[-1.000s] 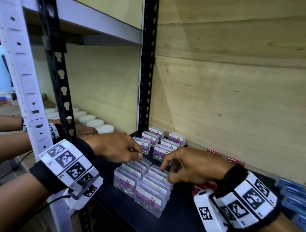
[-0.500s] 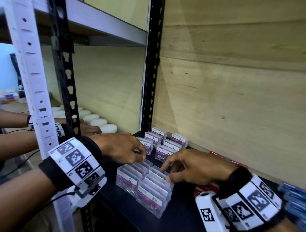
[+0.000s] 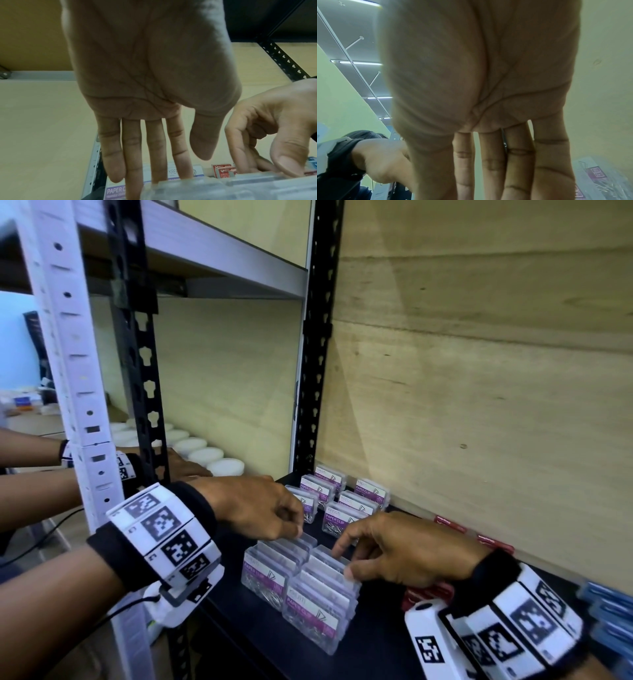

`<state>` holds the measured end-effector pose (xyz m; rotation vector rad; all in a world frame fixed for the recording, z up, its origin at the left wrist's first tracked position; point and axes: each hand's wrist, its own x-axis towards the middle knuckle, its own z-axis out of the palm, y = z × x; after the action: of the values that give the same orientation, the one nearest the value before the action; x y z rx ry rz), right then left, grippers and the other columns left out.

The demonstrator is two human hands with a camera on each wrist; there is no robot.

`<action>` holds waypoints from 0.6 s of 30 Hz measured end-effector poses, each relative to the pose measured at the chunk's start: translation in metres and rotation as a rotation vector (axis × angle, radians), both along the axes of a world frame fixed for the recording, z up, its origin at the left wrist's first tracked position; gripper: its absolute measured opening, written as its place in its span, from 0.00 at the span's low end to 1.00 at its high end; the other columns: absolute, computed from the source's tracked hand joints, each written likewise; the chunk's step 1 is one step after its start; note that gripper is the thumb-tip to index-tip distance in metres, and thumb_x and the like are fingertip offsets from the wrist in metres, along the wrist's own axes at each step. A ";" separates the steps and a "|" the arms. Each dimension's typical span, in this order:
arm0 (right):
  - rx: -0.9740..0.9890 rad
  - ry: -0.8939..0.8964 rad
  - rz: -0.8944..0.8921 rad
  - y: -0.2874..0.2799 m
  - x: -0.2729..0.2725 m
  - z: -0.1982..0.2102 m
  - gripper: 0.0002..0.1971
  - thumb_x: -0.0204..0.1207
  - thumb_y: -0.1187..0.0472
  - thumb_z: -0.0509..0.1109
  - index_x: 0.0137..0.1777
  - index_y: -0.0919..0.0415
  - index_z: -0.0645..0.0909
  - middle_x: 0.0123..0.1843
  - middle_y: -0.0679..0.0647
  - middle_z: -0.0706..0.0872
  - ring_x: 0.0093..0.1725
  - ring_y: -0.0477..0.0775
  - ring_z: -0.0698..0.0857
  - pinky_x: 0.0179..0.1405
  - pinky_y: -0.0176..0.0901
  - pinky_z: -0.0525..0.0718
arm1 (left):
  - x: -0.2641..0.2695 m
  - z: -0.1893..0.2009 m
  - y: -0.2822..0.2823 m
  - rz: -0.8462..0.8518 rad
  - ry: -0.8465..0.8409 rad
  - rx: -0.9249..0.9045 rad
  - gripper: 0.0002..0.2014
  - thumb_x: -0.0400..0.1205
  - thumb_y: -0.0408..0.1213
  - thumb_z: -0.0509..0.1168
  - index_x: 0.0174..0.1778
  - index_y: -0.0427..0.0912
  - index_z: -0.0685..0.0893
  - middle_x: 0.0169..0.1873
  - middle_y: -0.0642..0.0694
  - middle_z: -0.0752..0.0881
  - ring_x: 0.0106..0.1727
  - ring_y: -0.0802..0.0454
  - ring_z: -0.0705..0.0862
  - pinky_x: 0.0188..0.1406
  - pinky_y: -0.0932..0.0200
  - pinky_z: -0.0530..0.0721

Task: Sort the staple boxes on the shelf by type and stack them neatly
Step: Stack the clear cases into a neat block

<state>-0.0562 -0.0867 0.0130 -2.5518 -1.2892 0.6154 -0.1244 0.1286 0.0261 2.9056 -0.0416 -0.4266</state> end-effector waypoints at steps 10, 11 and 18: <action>0.004 -0.018 0.013 0.000 0.000 -0.002 0.16 0.81 0.46 0.70 0.68 0.38 0.79 0.54 0.38 0.89 0.53 0.38 0.87 0.59 0.42 0.85 | 0.003 -0.007 0.003 -0.013 0.021 -0.055 0.08 0.83 0.50 0.67 0.57 0.63 0.82 0.51 0.69 0.82 0.57 0.66 0.81 0.63 0.59 0.79; 0.001 -0.020 0.014 0.000 -0.001 -0.002 0.16 0.81 0.45 0.70 0.68 0.38 0.79 0.54 0.38 0.89 0.53 0.38 0.87 0.59 0.42 0.85 | 0.004 -0.007 0.004 -0.013 0.018 -0.063 0.08 0.83 0.49 0.67 0.57 0.63 0.82 0.49 0.70 0.82 0.56 0.66 0.82 0.62 0.60 0.79; -0.007 -0.032 -0.001 0.000 -0.001 0.005 0.16 0.81 0.42 0.68 0.68 0.38 0.79 0.58 0.38 0.88 0.55 0.39 0.86 0.62 0.43 0.83 | 0.009 -0.007 0.012 -0.032 0.014 -0.110 0.07 0.83 0.51 0.67 0.56 0.62 0.85 0.48 0.68 0.87 0.53 0.68 0.84 0.57 0.66 0.80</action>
<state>-0.0569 -0.0870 0.0179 -2.5778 -1.2986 0.5829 -0.1159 0.1406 0.0196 2.7975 -0.1059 -0.4358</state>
